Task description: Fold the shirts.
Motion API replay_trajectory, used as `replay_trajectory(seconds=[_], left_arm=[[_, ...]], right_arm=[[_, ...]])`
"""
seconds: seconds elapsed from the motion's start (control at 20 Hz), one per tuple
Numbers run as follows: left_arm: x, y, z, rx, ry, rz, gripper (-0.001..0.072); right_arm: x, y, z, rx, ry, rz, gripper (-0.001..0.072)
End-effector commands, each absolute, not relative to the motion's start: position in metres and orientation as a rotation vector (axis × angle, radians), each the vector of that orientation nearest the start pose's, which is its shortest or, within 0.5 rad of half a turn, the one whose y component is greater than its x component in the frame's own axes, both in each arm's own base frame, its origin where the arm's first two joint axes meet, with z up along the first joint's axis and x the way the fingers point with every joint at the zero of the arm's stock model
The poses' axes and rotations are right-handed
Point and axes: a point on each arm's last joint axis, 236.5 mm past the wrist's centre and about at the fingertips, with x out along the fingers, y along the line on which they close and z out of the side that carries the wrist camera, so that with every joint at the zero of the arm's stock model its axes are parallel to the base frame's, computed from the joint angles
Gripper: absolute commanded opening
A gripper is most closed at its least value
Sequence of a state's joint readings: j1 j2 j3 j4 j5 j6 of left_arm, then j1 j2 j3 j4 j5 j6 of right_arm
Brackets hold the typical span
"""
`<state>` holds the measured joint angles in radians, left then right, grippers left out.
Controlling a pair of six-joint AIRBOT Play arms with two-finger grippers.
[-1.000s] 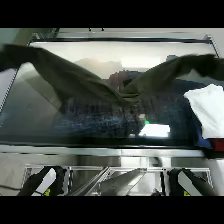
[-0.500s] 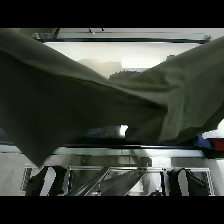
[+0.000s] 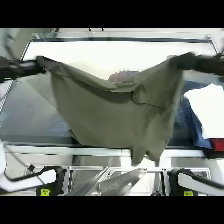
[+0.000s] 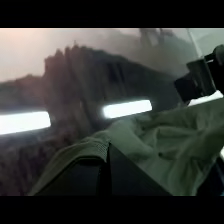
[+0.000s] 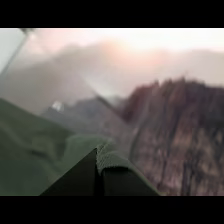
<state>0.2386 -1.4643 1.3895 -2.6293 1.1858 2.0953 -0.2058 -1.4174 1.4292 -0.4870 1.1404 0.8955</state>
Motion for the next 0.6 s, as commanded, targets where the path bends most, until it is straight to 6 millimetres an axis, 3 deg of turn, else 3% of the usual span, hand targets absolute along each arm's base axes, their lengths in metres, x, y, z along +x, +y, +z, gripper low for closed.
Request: replay_trajectory(seconds=[0.0, 0.1, 0.2, 0.3, 0.4, 0.5, 0.55], left_arm=[[0.496, -0.090, -0.011, -0.711, 1.087, -0.604, 0.0010], [0.517, -0.085, -0.047, -0.756, 1.123, -0.569, 0.0011], [0.537, -0.080, -0.061, -0.772, 1.120, -0.556, 0.0010], [0.555, -0.081, -0.055, -0.764, 1.096, -0.565, 0.0010], [0.569, -0.075, -0.032, -0.728, 1.039, -0.580, 0.0010], [0.572, -0.068, -0.017, -0.709, 1.033, -0.585, 0.0011], [0.566, -0.061, -0.026, -0.667, 1.086, -0.544, 0.0010]], right_arm=[[0.521, 0.091, 0.039, 0.501, 0.860, 0.629, 0.0019], [0.539, 0.080, 0.002, 0.544, 0.882, 0.567, 0.0018], [0.551, 0.078, -0.012, 0.616, 0.888, 0.573, 0.0019], [0.561, 0.071, -0.010, 0.673, 0.885, 0.571, 0.0019], [0.557, 0.060, 0.004, 0.678, 0.883, 0.608, 0.0019], [0.550, 0.046, 0.009, 0.698, 0.896, 0.625, 0.0019], [0.544, 0.038, 0.004, 0.697, 0.923, 0.619, 0.0019]])
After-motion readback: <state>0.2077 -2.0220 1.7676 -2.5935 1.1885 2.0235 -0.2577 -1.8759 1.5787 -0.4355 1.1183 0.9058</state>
